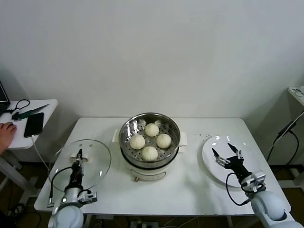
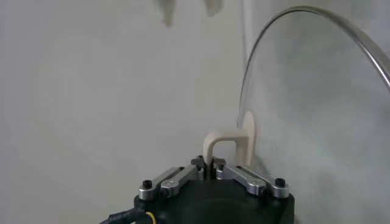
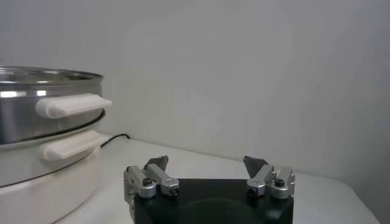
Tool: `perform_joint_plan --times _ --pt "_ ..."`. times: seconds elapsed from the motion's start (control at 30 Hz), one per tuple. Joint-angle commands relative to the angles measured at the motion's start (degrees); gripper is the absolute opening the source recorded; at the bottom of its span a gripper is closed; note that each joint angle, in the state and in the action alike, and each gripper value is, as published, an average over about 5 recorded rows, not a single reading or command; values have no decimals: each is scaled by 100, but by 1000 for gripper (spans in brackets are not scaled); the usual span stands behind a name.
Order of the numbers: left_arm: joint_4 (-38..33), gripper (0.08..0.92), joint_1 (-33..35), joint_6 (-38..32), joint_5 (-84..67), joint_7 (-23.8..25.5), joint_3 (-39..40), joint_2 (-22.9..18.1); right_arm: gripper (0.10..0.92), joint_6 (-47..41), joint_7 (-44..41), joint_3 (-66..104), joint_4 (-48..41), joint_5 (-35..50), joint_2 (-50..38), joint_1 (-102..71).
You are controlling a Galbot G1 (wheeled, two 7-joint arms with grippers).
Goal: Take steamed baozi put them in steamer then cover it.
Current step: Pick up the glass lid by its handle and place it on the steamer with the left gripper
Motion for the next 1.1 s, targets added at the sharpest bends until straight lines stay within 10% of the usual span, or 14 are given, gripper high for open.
perform_joint_plan --times 0.03,0.4,0.73,1.1 --pt "-1849 146 921 1053 -188 220 130 171 823 11 1 0 -54 -19 -4 47" --pt "-2550 146 863 1536 -532 479 370 664 823 25 -19 -119 -225 -105 -40 241" --pt "-2669 146 -319 2375 -500 1395 2170 1610 823 18 -17 -224 -403 -172 -100 438" --pt "-1712 146 -1992 2830 312 2645 3854 868 823 81 -62 -223 -631 -315 -114 576"
